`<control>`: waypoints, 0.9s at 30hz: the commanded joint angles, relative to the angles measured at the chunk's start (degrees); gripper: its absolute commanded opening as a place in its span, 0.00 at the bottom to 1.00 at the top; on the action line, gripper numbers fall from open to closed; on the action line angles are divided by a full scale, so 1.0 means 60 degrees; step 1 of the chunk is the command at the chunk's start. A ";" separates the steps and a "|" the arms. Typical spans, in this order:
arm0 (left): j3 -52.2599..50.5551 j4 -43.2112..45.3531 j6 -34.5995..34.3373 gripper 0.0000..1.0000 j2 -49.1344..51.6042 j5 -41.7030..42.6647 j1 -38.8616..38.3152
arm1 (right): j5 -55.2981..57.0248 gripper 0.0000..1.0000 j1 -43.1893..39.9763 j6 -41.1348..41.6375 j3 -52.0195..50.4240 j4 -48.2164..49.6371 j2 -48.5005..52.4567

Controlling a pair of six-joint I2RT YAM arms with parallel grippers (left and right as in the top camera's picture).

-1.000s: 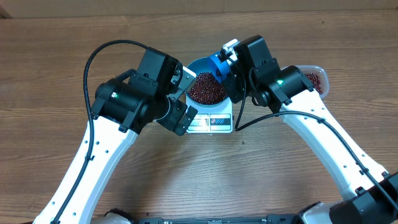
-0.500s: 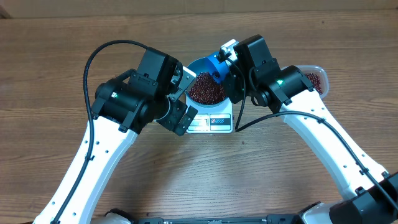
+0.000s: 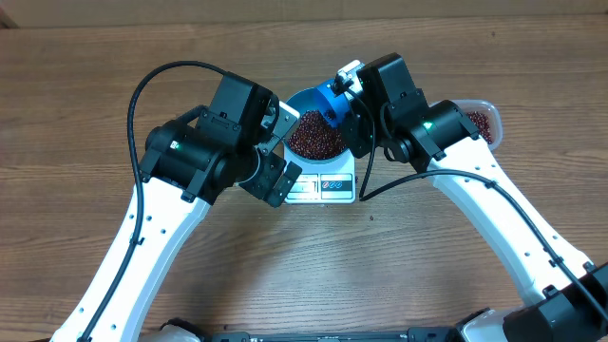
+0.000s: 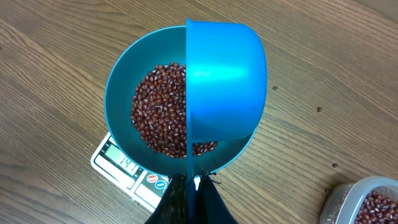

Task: Scoop item into bowl and weigh 150g on scale
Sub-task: 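Tilt the scoop to trickle beans into the bowl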

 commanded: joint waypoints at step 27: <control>-0.0022 0.0007 0.0149 1.00 -0.0025 0.0102 0.0036 | 0.0018 0.04 -0.0015 -0.0186 0.0280 -0.0098 -0.0248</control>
